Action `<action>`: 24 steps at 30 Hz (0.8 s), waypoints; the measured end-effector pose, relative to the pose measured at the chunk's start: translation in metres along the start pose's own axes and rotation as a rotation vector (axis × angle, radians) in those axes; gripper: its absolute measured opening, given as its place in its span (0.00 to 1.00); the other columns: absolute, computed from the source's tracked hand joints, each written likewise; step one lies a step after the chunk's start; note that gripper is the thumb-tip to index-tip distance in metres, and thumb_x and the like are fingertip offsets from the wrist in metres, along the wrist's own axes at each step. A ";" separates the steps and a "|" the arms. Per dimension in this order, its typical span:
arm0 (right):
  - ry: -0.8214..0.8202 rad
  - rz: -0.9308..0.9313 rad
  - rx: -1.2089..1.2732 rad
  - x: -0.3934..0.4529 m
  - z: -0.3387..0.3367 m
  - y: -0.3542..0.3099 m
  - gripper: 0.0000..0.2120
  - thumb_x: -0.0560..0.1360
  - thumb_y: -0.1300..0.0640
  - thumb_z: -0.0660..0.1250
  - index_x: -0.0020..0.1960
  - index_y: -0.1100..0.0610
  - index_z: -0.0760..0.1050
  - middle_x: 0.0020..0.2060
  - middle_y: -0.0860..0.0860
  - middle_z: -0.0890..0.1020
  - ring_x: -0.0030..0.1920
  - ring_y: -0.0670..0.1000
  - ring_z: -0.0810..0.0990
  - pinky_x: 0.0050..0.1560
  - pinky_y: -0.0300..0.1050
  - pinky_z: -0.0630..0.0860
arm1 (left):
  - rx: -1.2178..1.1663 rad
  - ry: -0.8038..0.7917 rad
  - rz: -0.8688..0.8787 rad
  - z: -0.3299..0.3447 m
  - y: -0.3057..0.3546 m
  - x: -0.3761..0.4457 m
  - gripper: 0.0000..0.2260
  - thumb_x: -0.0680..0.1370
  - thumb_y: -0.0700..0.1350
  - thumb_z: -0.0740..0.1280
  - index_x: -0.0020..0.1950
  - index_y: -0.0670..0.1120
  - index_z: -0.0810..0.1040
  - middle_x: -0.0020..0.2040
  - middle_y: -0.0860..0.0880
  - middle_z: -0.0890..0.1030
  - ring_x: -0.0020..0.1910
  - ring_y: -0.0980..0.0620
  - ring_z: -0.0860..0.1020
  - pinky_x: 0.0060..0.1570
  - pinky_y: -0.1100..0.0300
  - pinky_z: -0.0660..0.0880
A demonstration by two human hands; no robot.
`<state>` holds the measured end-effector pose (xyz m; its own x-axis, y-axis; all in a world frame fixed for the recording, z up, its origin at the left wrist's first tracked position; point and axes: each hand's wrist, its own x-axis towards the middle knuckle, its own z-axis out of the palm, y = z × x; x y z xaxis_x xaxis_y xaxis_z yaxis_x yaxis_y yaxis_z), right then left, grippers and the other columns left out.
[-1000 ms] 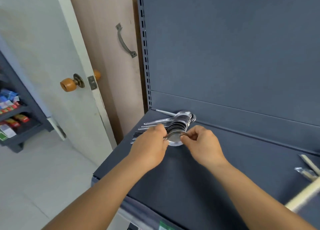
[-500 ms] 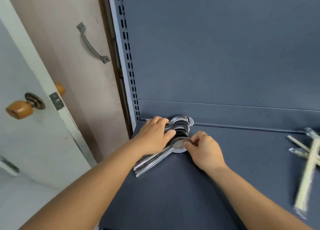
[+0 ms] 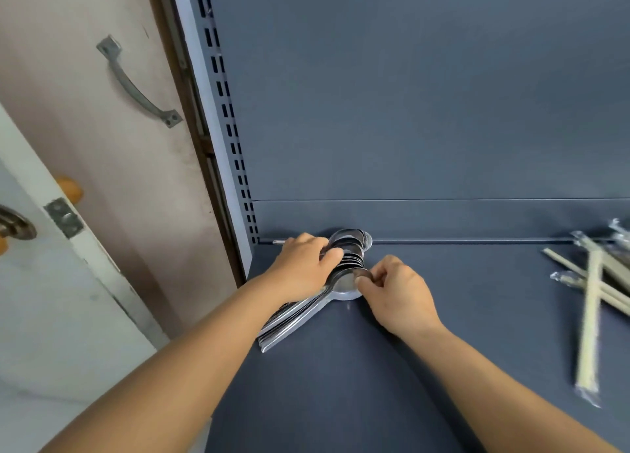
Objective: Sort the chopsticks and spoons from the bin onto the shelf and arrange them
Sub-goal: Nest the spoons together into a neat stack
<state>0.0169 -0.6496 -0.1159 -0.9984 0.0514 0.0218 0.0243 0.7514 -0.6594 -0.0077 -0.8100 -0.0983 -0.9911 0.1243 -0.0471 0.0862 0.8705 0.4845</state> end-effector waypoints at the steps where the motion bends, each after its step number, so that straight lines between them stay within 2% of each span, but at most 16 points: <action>1: 0.004 -0.001 -0.005 0.000 0.000 -0.001 0.09 0.75 0.50 0.63 0.43 0.54 0.69 0.31 0.45 0.75 0.34 0.48 0.73 0.31 0.39 0.66 | -0.028 -0.013 0.010 0.001 0.000 -0.003 0.21 0.80 0.57 0.56 0.63 0.43 0.72 0.64 0.45 0.71 0.67 0.44 0.64 0.64 0.53 0.64; 2: 0.006 -0.002 -0.009 0.000 0.000 -0.001 0.09 0.75 0.50 0.63 0.43 0.54 0.69 0.31 0.45 0.75 0.35 0.49 0.73 0.32 0.41 0.66 | -0.047 -0.040 0.025 0.001 0.000 -0.006 0.23 0.78 0.60 0.59 0.66 0.46 0.70 0.65 0.47 0.70 0.69 0.45 0.63 0.65 0.52 0.64; 4: -0.008 -0.002 -0.016 0.000 -0.001 -0.001 0.08 0.75 0.50 0.64 0.43 0.54 0.69 0.32 0.45 0.75 0.37 0.50 0.74 0.34 0.43 0.67 | -0.028 -0.118 0.038 0.001 -0.002 -0.012 0.35 0.73 0.62 0.66 0.75 0.48 0.59 0.71 0.49 0.64 0.73 0.48 0.57 0.69 0.50 0.61; 6: -0.057 0.002 -0.009 0.000 -0.003 -0.001 0.08 0.74 0.51 0.65 0.43 0.55 0.70 0.32 0.45 0.75 0.37 0.49 0.74 0.33 0.41 0.67 | 0.036 -0.136 0.052 0.004 -0.005 -0.013 0.42 0.71 0.60 0.70 0.77 0.49 0.53 0.74 0.50 0.60 0.73 0.49 0.55 0.70 0.49 0.59; 9: -0.096 0.074 0.160 0.006 -0.016 -0.002 0.09 0.74 0.48 0.66 0.45 0.54 0.73 0.34 0.44 0.75 0.36 0.45 0.73 0.34 0.38 0.67 | 0.054 -0.085 0.072 0.007 -0.007 -0.013 0.37 0.74 0.56 0.69 0.77 0.50 0.54 0.74 0.51 0.60 0.72 0.48 0.56 0.70 0.50 0.60; 12: -0.053 0.157 0.338 0.020 -0.027 -0.002 0.12 0.76 0.45 0.63 0.53 0.53 0.75 0.44 0.45 0.78 0.45 0.46 0.76 0.44 0.40 0.69 | 0.051 -0.079 0.090 0.009 -0.007 -0.017 0.32 0.78 0.53 0.64 0.77 0.51 0.53 0.74 0.53 0.59 0.72 0.50 0.56 0.70 0.52 0.58; 15: -0.072 0.156 0.307 0.036 -0.024 -0.008 0.14 0.78 0.45 0.61 0.56 0.53 0.76 0.51 0.47 0.81 0.51 0.50 0.76 0.50 0.43 0.70 | 0.068 -0.061 0.109 0.009 -0.004 -0.022 0.29 0.79 0.50 0.62 0.77 0.52 0.53 0.74 0.54 0.59 0.72 0.50 0.57 0.70 0.53 0.59; 17: -0.080 0.140 0.240 0.045 -0.018 -0.015 0.16 0.78 0.47 0.60 0.53 0.58 0.78 0.49 0.53 0.82 0.50 0.54 0.78 0.51 0.47 0.73 | 0.074 -0.044 0.118 0.011 -0.003 -0.023 0.27 0.80 0.48 0.60 0.77 0.52 0.54 0.74 0.54 0.60 0.71 0.50 0.58 0.70 0.54 0.59; 19: -0.068 0.131 0.213 0.053 -0.014 -0.020 0.18 0.78 0.47 0.60 0.52 0.61 0.79 0.44 0.57 0.82 0.44 0.54 0.77 0.51 0.48 0.75 | 0.076 -0.028 0.125 0.012 -0.002 -0.025 0.26 0.80 0.47 0.58 0.77 0.52 0.54 0.74 0.55 0.60 0.71 0.51 0.58 0.69 0.55 0.59; 21: -0.066 0.123 0.211 0.058 -0.011 -0.022 0.17 0.78 0.49 0.61 0.50 0.61 0.80 0.39 0.55 0.80 0.41 0.53 0.75 0.48 0.46 0.75 | 0.073 -0.009 0.123 0.013 -0.003 -0.026 0.26 0.81 0.47 0.58 0.77 0.53 0.54 0.74 0.55 0.61 0.70 0.51 0.58 0.69 0.56 0.58; 24: -0.076 0.108 0.233 0.063 -0.009 -0.021 0.11 0.77 0.51 0.62 0.45 0.56 0.80 0.35 0.50 0.78 0.40 0.52 0.75 0.46 0.44 0.73 | 0.074 0.025 0.132 0.015 -0.003 -0.026 0.25 0.81 0.47 0.58 0.77 0.53 0.55 0.74 0.56 0.61 0.71 0.52 0.58 0.69 0.57 0.57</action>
<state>-0.0459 -0.6566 -0.0943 -0.9918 0.0674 -0.1089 0.1279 0.5717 -0.8104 0.0193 -0.8090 -0.1121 -0.9728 0.2291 0.0349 0.2223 0.8801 0.4196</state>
